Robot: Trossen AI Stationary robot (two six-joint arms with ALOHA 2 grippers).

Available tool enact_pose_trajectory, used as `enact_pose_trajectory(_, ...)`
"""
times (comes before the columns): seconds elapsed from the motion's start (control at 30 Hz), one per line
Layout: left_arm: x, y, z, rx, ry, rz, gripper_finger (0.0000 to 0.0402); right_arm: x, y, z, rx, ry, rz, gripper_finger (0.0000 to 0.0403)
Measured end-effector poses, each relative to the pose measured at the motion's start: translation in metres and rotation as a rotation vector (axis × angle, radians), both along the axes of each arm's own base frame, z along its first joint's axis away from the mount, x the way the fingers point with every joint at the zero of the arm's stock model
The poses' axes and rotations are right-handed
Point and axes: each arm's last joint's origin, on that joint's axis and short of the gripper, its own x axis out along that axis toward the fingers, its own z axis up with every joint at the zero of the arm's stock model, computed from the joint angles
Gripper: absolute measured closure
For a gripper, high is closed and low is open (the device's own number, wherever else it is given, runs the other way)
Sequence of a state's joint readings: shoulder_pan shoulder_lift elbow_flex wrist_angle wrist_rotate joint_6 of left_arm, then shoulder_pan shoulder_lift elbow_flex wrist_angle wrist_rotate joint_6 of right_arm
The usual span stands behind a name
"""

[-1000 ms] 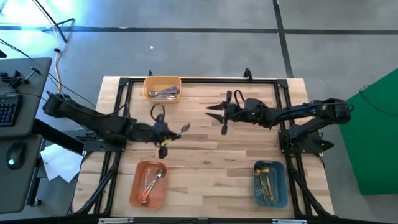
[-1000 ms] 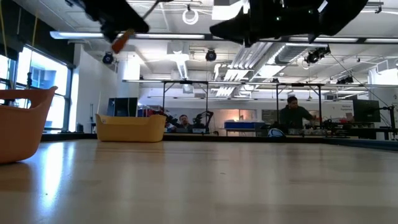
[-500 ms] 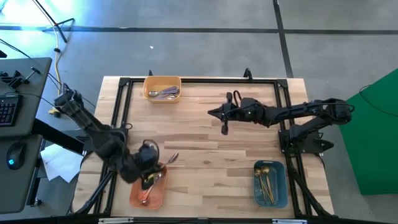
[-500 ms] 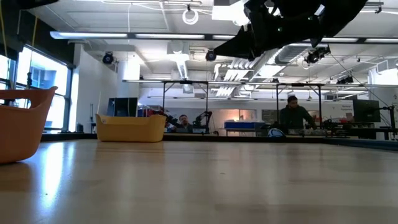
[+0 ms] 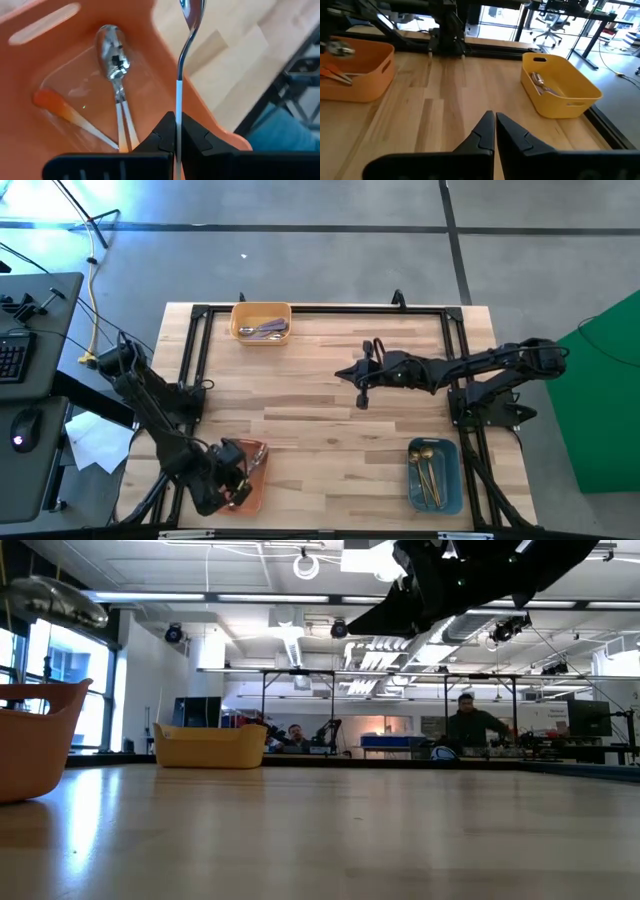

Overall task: Sort silverware by color (type)
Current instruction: Put the orange spoon into the orange bin, then return to Home Position

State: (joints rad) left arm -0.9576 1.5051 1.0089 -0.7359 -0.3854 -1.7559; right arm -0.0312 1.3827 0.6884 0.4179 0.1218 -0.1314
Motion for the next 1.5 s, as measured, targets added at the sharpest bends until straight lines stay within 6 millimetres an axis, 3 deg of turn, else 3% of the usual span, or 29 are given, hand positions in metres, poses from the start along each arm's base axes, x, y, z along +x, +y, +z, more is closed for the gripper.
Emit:
enact_pose_trajectory(0.4, -0.022, 0.002, -0.010, 0.036, 0.076, 0.148, 0.0401, -0.001, 0.005, -0.002, -0.009, 0.027, -0.011, 0.0403)
enact_pose_trajectory(0.6, -0.023, 0.009, -0.029, 0.004, 0.100, 0.177, 0.0401, -0.001, 0.005, -0.002, -0.012, 0.027, -0.010, 0.0403)
enact_pose_trajectory(0.73, -0.020, 0.011, -0.032, 0.008, 0.095, 0.162, 0.0400, -0.001, 0.003, -0.002, -0.015, 0.028, -0.017, 0.0403)
enact_pose_trajectory(1.07, -0.016, 0.013, -0.030, 0.040, 0.127, 0.029, 0.0326, -0.001, -0.001, -0.004, -0.046, 0.046, -0.022, 0.0403)
enact_pose_trajectory(1.2, -0.017, 0.014, -0.022, 0.037, 0.123, -0.052, 0.0299, -0.002, -0.001, -0.002, -0.085, 0.048, -0.010, 0.0403)
enact_pose_trajectory(1.33, -0.014, 0.020, 0.003, 0.076, 0.050, -0.169, 0.0299, -0.005, -0.001, 0.003, -0.130, 0.040, 0.003, 0.0403)
enact_pose_trajectory(1.5, -0.008, 0.057, 0.029, 0.320, -0.051, -0.241, 0.0334, -0.011, 0.001, 0.011, -0.162, 0.039, 0.084, 0.0403)
